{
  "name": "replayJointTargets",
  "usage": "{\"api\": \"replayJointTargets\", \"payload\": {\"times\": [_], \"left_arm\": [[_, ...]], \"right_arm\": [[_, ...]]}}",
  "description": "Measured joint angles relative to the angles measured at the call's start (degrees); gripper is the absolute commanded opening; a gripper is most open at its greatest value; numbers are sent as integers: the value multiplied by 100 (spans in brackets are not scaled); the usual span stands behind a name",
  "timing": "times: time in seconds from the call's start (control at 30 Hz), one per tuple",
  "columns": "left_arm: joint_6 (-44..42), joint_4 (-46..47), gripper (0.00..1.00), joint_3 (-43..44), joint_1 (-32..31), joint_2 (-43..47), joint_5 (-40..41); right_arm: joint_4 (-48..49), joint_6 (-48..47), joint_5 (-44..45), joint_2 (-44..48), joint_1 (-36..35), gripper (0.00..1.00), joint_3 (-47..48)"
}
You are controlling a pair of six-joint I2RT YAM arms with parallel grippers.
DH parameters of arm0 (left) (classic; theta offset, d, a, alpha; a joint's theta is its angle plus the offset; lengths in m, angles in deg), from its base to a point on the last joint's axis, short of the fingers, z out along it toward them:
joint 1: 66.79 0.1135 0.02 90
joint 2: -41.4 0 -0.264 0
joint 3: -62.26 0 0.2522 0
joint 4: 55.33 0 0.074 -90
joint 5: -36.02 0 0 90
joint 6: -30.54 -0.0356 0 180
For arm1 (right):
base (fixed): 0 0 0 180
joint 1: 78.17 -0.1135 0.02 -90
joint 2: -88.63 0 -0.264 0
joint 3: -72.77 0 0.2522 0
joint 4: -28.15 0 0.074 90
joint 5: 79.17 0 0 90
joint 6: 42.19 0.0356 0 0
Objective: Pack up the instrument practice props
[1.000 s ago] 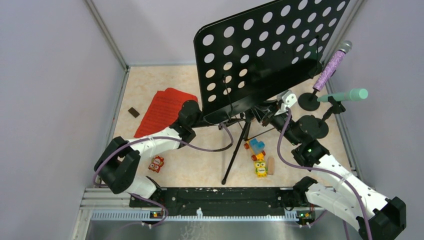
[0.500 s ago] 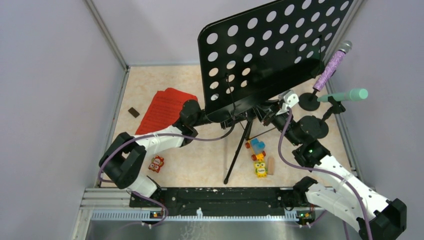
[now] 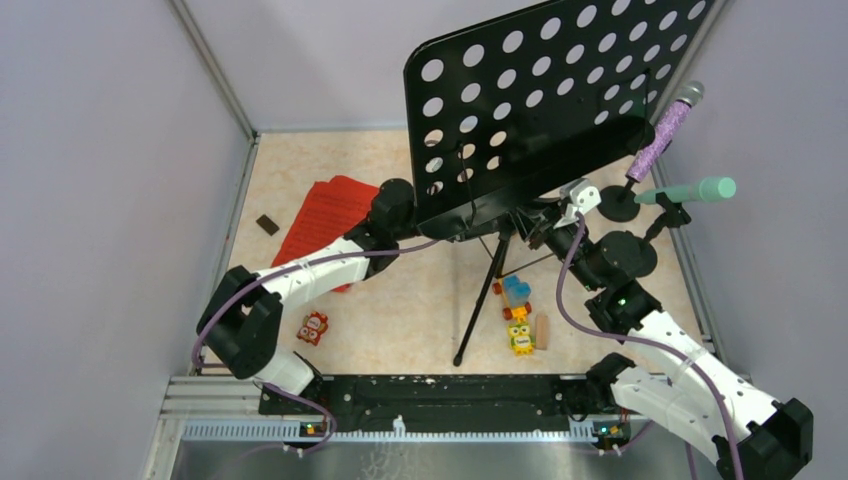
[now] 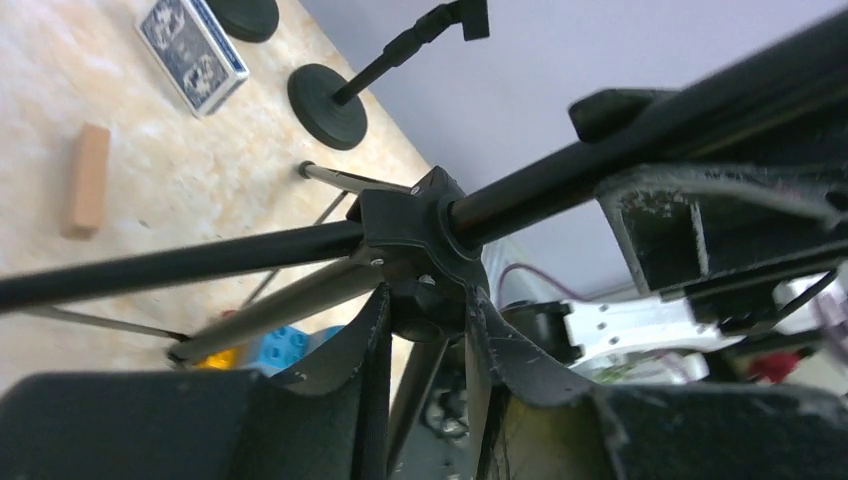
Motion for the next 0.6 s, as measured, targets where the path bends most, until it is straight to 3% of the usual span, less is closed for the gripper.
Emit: {"api": "replayJointTargets", "payload": {"times": [0.37,0.6], "left_arm": [[3442,1091,0,-1064,-94,243,1091],[4986,2166,0,-1412,-83,-94,1036]], "right_arm": [[-2,57,-199,0,-11,0,-2],[-7,66,-258,0,-13,0,-2]]}}
